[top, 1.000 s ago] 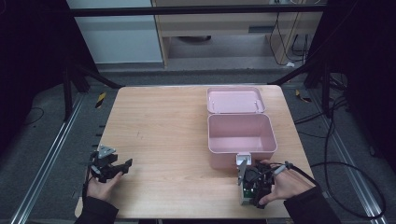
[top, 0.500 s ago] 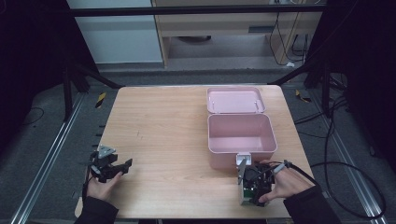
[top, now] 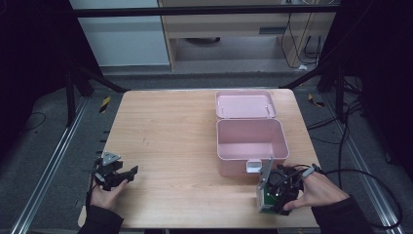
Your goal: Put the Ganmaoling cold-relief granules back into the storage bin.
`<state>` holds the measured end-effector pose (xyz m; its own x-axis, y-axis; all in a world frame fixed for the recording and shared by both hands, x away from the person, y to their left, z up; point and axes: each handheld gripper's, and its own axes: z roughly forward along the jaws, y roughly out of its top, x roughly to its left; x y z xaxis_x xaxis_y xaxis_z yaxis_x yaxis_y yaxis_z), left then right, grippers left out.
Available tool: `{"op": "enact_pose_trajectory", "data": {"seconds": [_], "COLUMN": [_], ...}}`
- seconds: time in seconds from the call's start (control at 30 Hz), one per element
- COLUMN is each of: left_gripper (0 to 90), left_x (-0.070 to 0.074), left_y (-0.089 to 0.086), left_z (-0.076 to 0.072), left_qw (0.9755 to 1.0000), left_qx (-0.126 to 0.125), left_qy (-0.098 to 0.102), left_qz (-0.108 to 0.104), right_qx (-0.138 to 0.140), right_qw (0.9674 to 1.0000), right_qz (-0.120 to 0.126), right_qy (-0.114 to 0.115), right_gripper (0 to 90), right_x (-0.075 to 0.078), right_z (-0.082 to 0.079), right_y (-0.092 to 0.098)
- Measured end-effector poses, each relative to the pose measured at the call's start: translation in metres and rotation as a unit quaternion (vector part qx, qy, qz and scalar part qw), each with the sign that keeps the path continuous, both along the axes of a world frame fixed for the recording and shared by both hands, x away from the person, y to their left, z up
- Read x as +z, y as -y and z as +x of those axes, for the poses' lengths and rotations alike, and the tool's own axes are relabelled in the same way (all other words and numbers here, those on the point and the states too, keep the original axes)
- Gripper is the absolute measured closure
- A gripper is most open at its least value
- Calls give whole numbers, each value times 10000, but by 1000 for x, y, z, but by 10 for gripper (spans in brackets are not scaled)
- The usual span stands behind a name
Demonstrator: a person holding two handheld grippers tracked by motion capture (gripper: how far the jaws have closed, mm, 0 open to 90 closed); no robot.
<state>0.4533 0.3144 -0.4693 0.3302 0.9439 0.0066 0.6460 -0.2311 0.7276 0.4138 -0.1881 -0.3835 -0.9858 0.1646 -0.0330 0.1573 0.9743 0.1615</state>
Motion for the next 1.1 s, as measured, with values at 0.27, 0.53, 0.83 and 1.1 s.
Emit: {"op": "enact_pose_trajectory", "data": {"seconds": [0.27,0.53,0.83,1.1], "left_gripper": [341,342,343,343], "left_x": [0,-1,-1,-1], "left_y": [0,0,0,0], "left_z": [0,0,0,1], "left_qw": [10000,10000,10000,10000], "left_qx": [3,-7,-12,-6], "left_qy": [-2,-12,-12,-13], "left_qz": [5,16,10,0], "right_qx": [-44,-168,-219,-320], "right_qw": [9996,9992,9976,9950], "right_qz": [238,300,490,709], "right_qy": [119,225,434,618], "right_gripper": [164,164,164,164], "right_x": [25,45,74,92], "right_z": [-4,-1,1,14], "right_y": [13,20,27,33]}}
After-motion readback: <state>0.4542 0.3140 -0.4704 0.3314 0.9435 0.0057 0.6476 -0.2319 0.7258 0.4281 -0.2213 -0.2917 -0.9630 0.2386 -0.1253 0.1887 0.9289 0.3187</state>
